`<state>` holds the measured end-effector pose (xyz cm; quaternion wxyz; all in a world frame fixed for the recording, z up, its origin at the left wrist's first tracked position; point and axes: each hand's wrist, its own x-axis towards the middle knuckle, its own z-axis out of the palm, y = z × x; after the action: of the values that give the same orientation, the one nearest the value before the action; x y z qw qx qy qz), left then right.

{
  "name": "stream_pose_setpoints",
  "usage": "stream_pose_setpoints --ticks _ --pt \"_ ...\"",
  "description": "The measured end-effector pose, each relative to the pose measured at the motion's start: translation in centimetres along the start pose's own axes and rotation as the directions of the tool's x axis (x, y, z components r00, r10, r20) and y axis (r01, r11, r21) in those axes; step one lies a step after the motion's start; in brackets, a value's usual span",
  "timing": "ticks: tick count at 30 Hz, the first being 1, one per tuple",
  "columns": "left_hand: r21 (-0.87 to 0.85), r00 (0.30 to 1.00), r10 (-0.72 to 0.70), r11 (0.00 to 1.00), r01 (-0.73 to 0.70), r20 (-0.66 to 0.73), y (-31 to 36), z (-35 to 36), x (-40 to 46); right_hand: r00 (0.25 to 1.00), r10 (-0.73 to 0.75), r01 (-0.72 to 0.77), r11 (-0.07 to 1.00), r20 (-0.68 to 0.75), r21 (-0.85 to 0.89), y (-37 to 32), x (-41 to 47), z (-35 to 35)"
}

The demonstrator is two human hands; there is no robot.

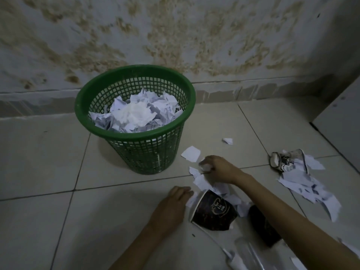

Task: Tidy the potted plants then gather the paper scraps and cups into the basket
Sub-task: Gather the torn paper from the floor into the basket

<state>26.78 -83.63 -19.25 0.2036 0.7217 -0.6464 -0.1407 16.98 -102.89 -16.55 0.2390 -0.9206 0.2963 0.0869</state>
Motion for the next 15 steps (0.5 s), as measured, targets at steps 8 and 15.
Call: stream_pose_setpoints --ticks 8,15 --pt "-0.085 0.966 -0.18 0.982 0.167 -0.187 -0.5 -0.6 3.7 0.999 0.003 0.0 0.999 0.054 -0.048 -1.5 1.6 -1.3" --pt "-0.164 0.969 -0.174 0.976 0.145 -0.173 0.4 -1.2 4.8 0.999 0.034 -0.032 0.997 -0.026 0.071 -1.6 -4.1 0.2"
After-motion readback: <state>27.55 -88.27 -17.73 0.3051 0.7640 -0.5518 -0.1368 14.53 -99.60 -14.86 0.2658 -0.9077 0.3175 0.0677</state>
